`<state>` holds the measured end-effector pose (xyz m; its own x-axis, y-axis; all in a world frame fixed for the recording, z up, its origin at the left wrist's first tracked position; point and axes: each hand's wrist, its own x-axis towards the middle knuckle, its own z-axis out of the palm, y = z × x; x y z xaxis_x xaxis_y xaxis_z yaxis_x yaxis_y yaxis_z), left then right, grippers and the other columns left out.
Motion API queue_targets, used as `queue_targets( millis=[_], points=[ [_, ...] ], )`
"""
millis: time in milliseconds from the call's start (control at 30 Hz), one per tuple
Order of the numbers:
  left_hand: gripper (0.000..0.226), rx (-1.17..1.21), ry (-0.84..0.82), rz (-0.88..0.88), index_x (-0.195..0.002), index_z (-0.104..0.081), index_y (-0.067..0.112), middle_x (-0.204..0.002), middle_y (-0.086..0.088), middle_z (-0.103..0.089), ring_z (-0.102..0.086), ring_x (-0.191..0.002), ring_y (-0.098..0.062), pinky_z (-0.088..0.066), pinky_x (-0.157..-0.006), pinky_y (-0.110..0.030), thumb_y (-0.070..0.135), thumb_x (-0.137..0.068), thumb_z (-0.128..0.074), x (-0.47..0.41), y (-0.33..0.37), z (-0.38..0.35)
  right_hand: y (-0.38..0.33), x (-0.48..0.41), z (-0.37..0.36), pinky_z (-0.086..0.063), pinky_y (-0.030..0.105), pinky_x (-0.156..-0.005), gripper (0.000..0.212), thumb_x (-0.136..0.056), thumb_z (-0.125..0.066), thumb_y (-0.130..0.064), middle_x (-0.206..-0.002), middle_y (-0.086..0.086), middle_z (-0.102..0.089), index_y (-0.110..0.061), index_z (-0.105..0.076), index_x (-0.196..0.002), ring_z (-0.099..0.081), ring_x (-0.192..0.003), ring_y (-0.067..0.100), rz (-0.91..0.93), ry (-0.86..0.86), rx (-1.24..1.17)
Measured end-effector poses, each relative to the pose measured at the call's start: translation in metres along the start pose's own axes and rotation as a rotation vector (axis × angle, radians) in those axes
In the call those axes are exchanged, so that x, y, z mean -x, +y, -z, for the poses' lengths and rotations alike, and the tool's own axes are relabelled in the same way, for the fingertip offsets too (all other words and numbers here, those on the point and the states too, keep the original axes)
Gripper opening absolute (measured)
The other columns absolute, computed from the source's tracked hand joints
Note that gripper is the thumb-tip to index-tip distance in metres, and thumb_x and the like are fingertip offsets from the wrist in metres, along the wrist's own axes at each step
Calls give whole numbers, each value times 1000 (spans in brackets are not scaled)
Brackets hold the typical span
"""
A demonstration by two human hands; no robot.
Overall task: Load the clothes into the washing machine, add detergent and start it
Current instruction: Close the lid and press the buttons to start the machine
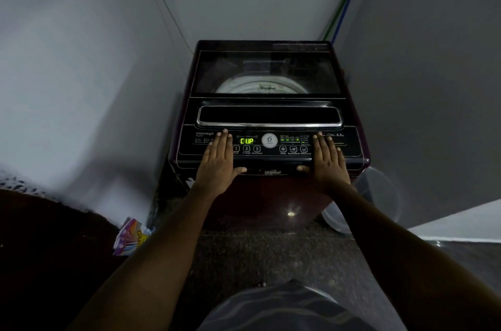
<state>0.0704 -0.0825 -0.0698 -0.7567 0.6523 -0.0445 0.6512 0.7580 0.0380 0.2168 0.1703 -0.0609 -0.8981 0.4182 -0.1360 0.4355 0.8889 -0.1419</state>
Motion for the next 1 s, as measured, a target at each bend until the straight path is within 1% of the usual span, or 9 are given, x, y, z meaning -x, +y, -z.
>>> queue_targets(
  millis=[200, 400, 667, 833, 1000],
  points=[
    [99, -3, -2, 1, -151, 10, 2, -160, -16, 17, 12, -149, -28, 6, -117, -40, 67, -91, -35, 0, 0, 0, 1, -1, -1, 12, 39, -117, 93, -87, -22, -71, -160, 3, 19, -15, 16, -150, 24, -144, 20, -2, 4, -2],
    [100, 7, 9, -1, -152, 8, 2, -161, -16, 14, 10, -150, -28, 5, -118, -40, 66, -91, -38, 1, 1, 1, 1, -1, -2, 8, 43, -120, 94, -87, -24, -71, -160, 3, 20, -15, 17, -150, 23, -145, 21, 1, -2, -8],
    [100, 6, 6, 7, -151, 11, 2, -160, -16, 17, 12, -149, -28, 8, -116, -39, 65, -92, -39, 1, 2, 2, 2, -2, -3, 11, 40, -117, 93, -87, -22, -71, -160, 3, 19, -15, 17, -150, 23, -145, 20, 2, 13, -10],
    [100, 5, 4, 6, -151, 10, 2, -160, -16, 17, 12, -149, -28, 8, -116, -39, 66, -91, -38, 0, 2, 1, 1, -3, -3, 12, 39, -116, 94, -87, -27, -70, -160, 3, 17, -15, 14, -151, 25, -142, 16, -2, 22, -32],
    [100, -1, 1, 8, -151, 11, 2, -160, -16, 18, 13, -149, -28, 9, -116, -39, 66, -91, -37, 0, 2, 1, 0, -1, -3, 10, 40, -118, 92, -88, -26, -70, -161, 3, 16, -15, 14, -151, 21, -146, 20, -1, 27, -14]
  ],
)
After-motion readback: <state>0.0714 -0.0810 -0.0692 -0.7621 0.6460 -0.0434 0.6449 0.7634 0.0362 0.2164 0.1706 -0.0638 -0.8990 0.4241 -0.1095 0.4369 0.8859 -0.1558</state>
